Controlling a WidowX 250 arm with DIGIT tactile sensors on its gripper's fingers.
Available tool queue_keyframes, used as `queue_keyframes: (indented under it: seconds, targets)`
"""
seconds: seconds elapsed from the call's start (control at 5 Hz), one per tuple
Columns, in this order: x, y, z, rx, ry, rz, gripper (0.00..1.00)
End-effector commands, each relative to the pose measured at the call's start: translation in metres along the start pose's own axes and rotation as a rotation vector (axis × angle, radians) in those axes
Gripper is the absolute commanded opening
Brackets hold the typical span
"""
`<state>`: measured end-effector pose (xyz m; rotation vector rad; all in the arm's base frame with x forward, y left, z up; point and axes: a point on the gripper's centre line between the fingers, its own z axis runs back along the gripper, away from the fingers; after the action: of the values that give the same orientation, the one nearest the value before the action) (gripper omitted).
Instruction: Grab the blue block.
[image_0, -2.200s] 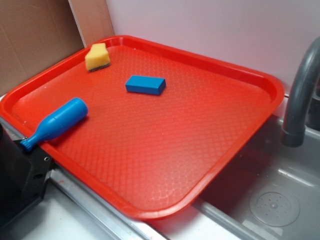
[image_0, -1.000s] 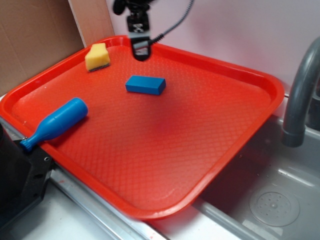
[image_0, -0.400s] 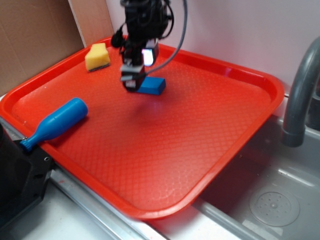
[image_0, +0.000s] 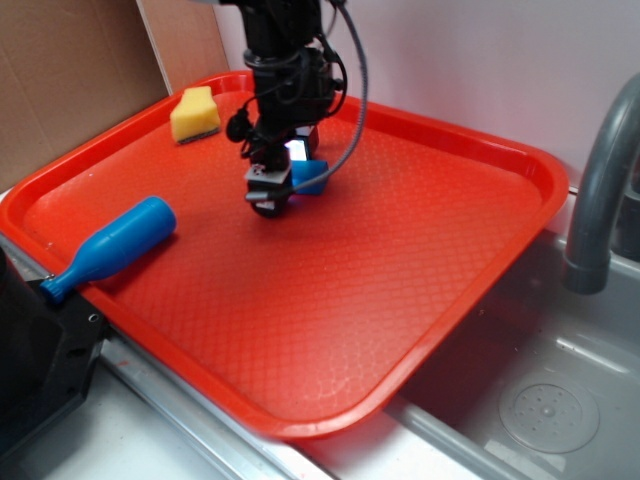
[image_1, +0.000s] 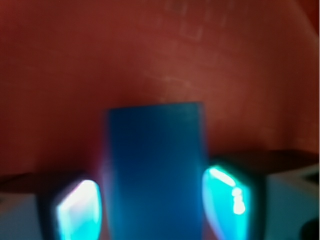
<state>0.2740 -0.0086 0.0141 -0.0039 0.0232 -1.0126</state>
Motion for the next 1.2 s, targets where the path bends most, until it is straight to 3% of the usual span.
queue_keyframes:
  seconds: [0.0, 0.2, 0.4, 0.6, 0.8, 1.0]
  targets:
    - [-0.006, -0.028, 0.032, 0.076, -0.008, 0.086, 0.00]
    - [-0.011, -0.050, 0.080, 0.156, -0.066, 0.251, 0.00]
    - [-0.011, -0.078, 0.129, 0.218, -0.076, 0.477, 0.00]
    - [-0.023, -0.084, 0.181, 0.138, -0.057, 0.731, 0.00]
    - [-0.030, -0.070, 0.210, 0.039, -0.045, 0.931, 0.00]
    - [-0.040, -0.051, 0.216, 0.059, -0.155, 1.178, 0.00]
